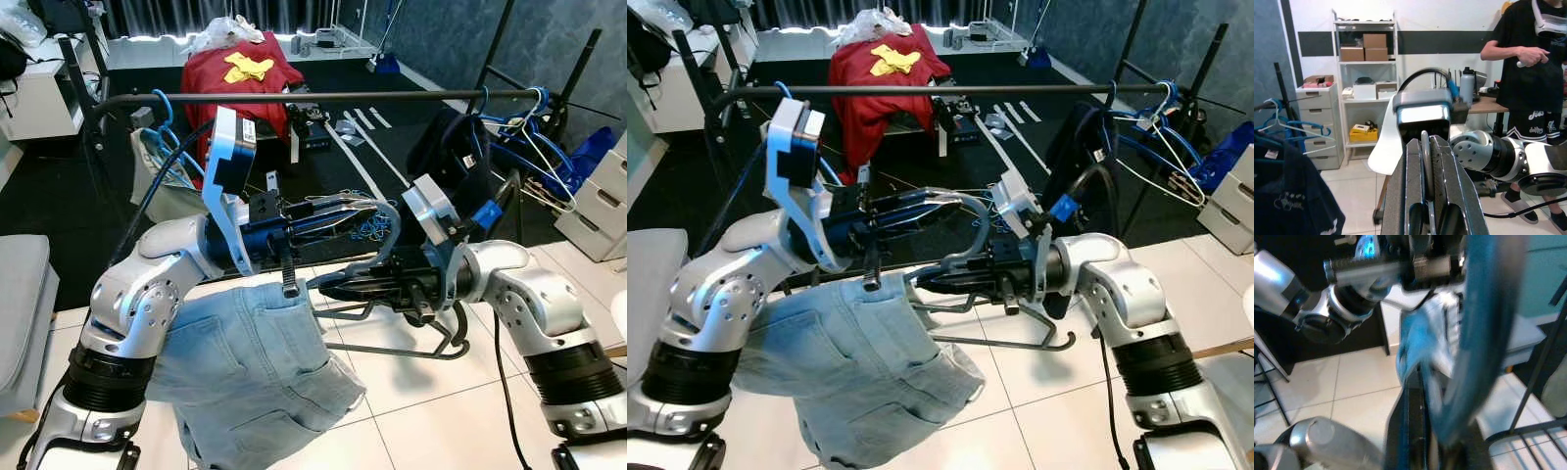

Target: Hang hanger

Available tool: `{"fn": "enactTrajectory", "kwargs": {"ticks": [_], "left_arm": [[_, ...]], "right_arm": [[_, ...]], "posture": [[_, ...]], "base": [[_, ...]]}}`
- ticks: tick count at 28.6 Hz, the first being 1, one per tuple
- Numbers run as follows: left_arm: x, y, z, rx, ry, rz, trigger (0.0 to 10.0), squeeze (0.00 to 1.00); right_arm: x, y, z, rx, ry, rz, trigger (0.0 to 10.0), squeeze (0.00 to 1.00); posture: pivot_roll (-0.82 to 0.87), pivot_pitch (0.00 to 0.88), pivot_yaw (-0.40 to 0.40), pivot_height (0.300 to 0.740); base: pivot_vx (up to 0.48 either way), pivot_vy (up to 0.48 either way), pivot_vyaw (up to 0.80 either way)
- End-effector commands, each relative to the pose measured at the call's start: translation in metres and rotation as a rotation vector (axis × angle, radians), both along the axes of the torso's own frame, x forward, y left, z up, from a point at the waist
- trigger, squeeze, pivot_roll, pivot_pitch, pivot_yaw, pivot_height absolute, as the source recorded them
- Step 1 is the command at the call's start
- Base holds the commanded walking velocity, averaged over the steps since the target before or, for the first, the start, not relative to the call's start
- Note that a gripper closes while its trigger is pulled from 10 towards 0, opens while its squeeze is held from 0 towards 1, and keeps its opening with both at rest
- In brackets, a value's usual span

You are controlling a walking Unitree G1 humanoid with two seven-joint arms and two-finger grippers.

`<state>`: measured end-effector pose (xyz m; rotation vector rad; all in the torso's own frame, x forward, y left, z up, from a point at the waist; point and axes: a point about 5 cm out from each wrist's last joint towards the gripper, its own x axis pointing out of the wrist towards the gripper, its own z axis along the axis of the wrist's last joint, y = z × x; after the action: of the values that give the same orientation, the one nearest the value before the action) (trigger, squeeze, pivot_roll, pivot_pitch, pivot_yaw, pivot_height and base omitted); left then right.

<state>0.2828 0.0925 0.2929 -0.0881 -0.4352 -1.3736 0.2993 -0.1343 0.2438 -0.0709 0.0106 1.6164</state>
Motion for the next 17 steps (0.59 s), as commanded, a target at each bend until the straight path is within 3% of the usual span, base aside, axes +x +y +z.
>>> {"fn": "enactTrajectory", "kwargs": {"ticks": [1, 2, 8, 9, 10, 17], "left_arm": [[0.002, 0.004, 0.003, -0.016, -0.012, 0.025, 0.0, 0.0], [0.005, 0.007, 0.004, -0.017, -0.016, 0.042, 0.0, 0.0], [0.007, 0.013, 0.006, -0.012, -0.027, 0.063, 0.0, 0.0], [0.008, 0.014, 0.006, -0.015, -0.028, 0.072, 0.0, 0.0], [0.009, 0.015, 0.005, -0.016, -0.028, 0.083, 0.0, 0.0], [0.014, 0.023, -0.004, 0.028, -0.023, 0.145, 0.0, 0.0]], "right_arm": [[0.002, -0.002, 0.007, 0.025, -0.009, -0.017, 10.0, 0.74], [0.001, -0.003, 0.007, 0.028, 0.003, -0.017, 10.0, 1.0], [0.0, -0.004, 0.005, 0.015, -0.012, -0.033, 10.0, 1.0], [0.001, -0.006, 0.004, 0.009, -0.039, -0.056, 10.0, 0.33], [0.001, -0.009, 0.002, -0.001, -0.056, -0.072, 10.0, 0.0], [-0.009, -0.029, 0.006, 0.015, -0.058, -0.11, 10.0, 0.0]], "posture": [[-0.19, 0.086, -0.042, 0.74], [-0.19, 0.087, -0.04, 0.74], [-0.19, 0.086, -0.039, 0.74], [-0.19, 0.087, -0.038, 0.74], [-0.19, 0.085, -0.041, 0.74], [-0.19, 0.083, -0.041, 0.74]], "base": [[0.0, 0.0, 0.0], [0.0, 0.0, 0.0], [0.0, 0.0, 0.0], [0.0, 0.0, 0.0], [0.0, 0.0, 0.0], [0.0, 0.0, 0.0]]}}
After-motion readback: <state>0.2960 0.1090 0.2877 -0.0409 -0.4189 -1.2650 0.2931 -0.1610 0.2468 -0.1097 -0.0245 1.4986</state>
